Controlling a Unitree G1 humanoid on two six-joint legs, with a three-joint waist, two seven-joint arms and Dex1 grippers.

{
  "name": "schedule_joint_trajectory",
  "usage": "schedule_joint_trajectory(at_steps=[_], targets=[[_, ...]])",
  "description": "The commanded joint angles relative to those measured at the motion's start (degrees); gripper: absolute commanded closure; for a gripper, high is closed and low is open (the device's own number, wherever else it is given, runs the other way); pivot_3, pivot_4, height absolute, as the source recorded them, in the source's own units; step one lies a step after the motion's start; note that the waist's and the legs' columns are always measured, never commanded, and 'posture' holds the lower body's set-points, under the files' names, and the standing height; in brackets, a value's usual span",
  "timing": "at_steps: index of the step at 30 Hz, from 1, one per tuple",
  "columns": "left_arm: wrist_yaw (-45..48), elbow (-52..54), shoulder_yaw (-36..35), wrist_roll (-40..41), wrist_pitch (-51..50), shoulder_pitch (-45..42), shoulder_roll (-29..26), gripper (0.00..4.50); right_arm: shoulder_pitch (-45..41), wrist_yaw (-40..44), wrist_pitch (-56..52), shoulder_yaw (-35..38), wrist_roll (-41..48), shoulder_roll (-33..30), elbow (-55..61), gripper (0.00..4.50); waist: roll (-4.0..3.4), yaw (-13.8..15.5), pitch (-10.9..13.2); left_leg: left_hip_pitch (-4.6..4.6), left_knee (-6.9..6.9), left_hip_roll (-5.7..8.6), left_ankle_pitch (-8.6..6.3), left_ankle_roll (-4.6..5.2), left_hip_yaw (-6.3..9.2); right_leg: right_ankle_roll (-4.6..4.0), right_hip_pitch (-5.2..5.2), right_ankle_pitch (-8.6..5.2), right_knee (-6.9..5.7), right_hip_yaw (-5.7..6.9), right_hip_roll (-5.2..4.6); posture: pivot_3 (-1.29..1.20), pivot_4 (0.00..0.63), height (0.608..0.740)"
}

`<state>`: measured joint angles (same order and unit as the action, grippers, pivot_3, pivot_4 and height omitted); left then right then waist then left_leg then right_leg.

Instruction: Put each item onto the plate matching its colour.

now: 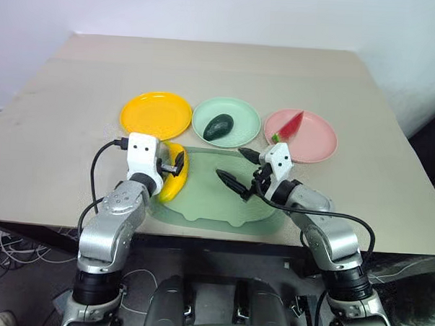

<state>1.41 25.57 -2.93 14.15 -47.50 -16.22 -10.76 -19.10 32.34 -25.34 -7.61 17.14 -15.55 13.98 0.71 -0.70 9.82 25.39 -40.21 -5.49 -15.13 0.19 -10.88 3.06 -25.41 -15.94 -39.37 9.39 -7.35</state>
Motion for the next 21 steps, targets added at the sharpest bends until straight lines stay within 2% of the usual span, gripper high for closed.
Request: schedule_joint_trajectory(at_steps=[1,8,15,18,21], targets=[[-0.50,-0.09,-0.56,0.03,-3.46,-2.32,0.16,0.00,-1.50,-1.57,-1.23,2.81,2.32,1.10,1.94,0.02,0.00,-0.04,0.00,-0.01,0.00,0.00,0.00,0.00,0.00,0.00,0.00,0.00,0.00,0.00,0.00,0.00,0.150,0.695],[-1.38,-0.53,0.58,-0.53,-15.34,-5.01,-0.14,0.00,-1.03,-2.23,-2.03,2.74,2.39,0.86,2.77,0.02,0.00,-0.01,0.00,0.00,0.00,0.00,0.00,0.00,0.00,0.00,0.00,0.00,0.00,0.00,0.01,0.00,0.150,0.695],[-0.56,-0.86,1.57,-0.95,-19.81,-6.51,-0.37,0.00,-0.88,-2.30,-1.89,2.28,2.00,0.65,2.88,0.02,0.00,-0.01,-0.01,-0.02,0.00,0.00,0.00,0.00,0.00,0.00,0.01,0.00,0.00,0.00,0.00,0.00,0.150,0.695],[-0.23,-1.05,1.66,-1.32,-20.39,-6.70,-0.54,0.61,-0.54,-1.29,-1.89,2.19,2.45,0.17,3.00,0.00,0.00,-0.01,-0.01,-0.02,0.00,0.00,0.00,-0.01,0.00,0.00,0.01,0.00,0.00,0.00,0.00,0.00,0.150,0.695],[-0.04,-0.89,2.07,-1.80,-20.77,-6.85,-1.05,1.54,0.34,0.21,-1.99,2.20,3.35,-0.51,3.80,0.00,0.00,0.00,-0.01,-0.02,0.00,0.00,0.00,-0.01,0.00,0.00,0.02,0.00,0.00,0.00,0.00,0.00,0.150,0.695]])
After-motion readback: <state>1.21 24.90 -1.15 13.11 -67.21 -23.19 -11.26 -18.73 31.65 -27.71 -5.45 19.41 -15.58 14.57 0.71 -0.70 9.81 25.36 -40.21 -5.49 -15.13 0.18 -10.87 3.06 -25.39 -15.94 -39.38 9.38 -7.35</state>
